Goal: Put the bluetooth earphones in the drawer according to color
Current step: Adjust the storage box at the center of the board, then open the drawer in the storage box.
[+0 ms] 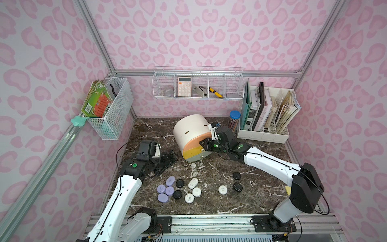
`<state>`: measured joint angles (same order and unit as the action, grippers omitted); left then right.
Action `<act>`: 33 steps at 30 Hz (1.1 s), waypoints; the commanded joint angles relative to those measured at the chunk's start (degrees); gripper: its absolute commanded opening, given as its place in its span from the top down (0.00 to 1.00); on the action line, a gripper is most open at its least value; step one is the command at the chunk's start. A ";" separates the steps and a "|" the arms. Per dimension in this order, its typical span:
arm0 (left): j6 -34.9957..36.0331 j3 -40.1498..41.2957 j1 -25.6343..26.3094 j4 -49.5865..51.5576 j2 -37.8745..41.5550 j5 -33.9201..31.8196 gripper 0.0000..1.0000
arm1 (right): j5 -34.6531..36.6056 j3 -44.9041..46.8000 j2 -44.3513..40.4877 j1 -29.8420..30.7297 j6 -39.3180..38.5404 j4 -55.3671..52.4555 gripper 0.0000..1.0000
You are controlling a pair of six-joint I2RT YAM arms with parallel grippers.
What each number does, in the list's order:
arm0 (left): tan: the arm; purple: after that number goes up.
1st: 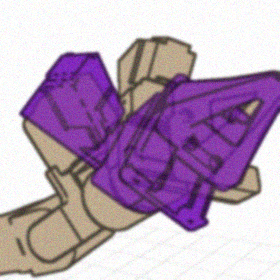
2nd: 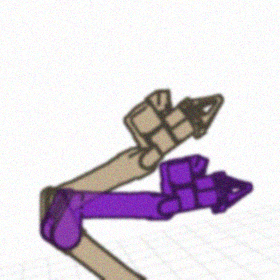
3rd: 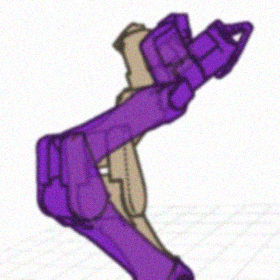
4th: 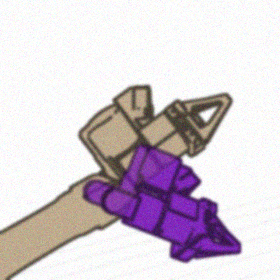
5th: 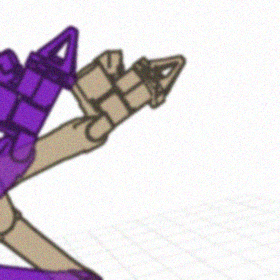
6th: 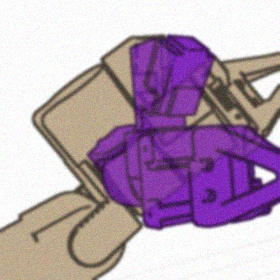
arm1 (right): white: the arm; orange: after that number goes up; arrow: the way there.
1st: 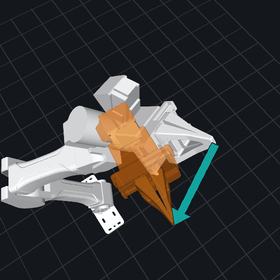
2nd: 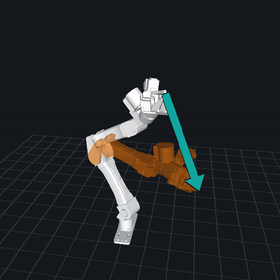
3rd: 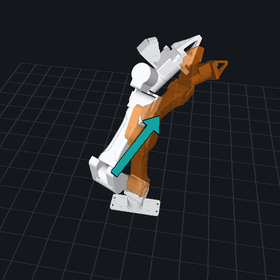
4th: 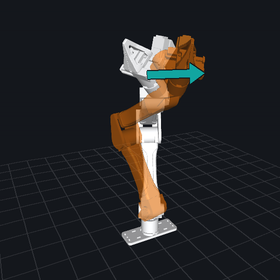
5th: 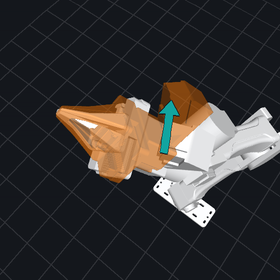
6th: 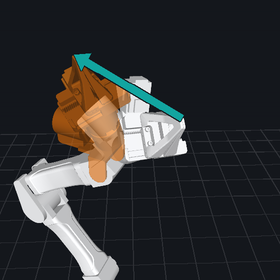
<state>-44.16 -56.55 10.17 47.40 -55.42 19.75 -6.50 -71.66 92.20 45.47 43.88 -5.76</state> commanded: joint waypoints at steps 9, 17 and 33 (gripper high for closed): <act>0.60 -0.83 -0.06 0.63 1.01 -2.32 0.05 | 2.11 0.85 -3.44 1.84 -2.60 -3.29 0.97; 1.03 -1.05 -0.02 0.96 1.39 -2.89 0.05 | 2.52 8.15 -10.23 2.23 -1.68 -4.64 0.97; 1.56 0.16 -0.15 2.57 3.29 -6.98 0.05 | 1.38 19.69 -22.21 2.24 1.37 -4.63 0.92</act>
<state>-43.27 -56.64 10.13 48.75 -52.47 14.02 -5.80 -52.51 70.59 47.72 44.01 -9.50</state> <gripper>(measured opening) 0.951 0.235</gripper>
